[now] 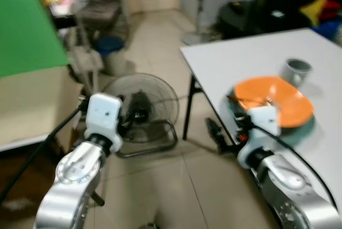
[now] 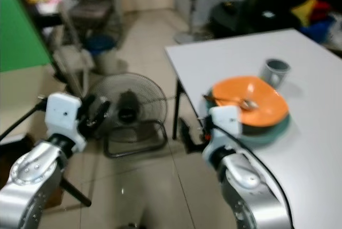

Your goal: Setting the table

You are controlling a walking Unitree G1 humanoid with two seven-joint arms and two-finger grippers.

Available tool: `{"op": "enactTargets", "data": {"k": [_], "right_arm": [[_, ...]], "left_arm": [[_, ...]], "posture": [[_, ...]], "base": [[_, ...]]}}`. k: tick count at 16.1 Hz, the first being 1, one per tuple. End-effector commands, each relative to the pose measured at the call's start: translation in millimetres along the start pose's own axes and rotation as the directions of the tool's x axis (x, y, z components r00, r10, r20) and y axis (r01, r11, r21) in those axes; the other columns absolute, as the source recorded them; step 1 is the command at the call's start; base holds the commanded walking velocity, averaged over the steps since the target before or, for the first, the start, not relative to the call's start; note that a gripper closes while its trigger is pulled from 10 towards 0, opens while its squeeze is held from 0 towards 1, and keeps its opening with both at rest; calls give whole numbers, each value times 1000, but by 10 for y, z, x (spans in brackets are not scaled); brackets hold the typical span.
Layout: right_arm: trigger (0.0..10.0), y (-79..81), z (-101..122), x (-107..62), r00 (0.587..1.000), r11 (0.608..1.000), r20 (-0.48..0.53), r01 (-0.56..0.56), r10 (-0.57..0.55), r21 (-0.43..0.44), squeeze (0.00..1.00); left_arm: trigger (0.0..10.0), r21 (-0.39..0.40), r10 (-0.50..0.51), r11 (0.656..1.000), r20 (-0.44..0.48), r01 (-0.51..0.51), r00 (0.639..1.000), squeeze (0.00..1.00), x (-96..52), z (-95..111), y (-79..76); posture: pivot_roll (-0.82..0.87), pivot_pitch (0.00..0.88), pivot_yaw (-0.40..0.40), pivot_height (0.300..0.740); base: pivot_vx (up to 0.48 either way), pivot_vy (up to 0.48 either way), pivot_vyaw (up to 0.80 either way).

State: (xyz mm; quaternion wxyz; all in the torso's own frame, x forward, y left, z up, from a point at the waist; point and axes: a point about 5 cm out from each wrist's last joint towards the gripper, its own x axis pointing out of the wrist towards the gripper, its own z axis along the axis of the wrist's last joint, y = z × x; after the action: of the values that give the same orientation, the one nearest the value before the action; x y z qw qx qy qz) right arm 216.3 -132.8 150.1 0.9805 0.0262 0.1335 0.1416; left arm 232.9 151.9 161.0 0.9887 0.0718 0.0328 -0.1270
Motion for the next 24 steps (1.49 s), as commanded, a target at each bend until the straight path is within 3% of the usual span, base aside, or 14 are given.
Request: {"op": "enactTargets", "data": {"k": [1, 3, 24], "right_arm": [[10000, -38, -3, -5, 1000, 1000, -5, 11, -11, -4, 1000], [10000, -35, -4, -2, 1000, 1000, -7, 7, -7, -6, 1000], [10000, -28, -4, 38, 1000, 1000, -21, 5, -5, 6, 1000]], "left_arm": [[10000, -5, -1, 1000, 12, 1, 1000, 0, -11, 35, -16], [10000, -5, 4, 1000, 13, -4, 1000, 0, -14, 47, -5], [10000, 8, 22, 1000, -3, -22, 1000, 0, -39, 32, 55]], "posture": [[116, 0, 23, 740], [117, 0, 22, 740], [127, 0, 10, 740]], "base": [[0, 300, 800], [0, 300, 800], [0, 297, 0]]}}
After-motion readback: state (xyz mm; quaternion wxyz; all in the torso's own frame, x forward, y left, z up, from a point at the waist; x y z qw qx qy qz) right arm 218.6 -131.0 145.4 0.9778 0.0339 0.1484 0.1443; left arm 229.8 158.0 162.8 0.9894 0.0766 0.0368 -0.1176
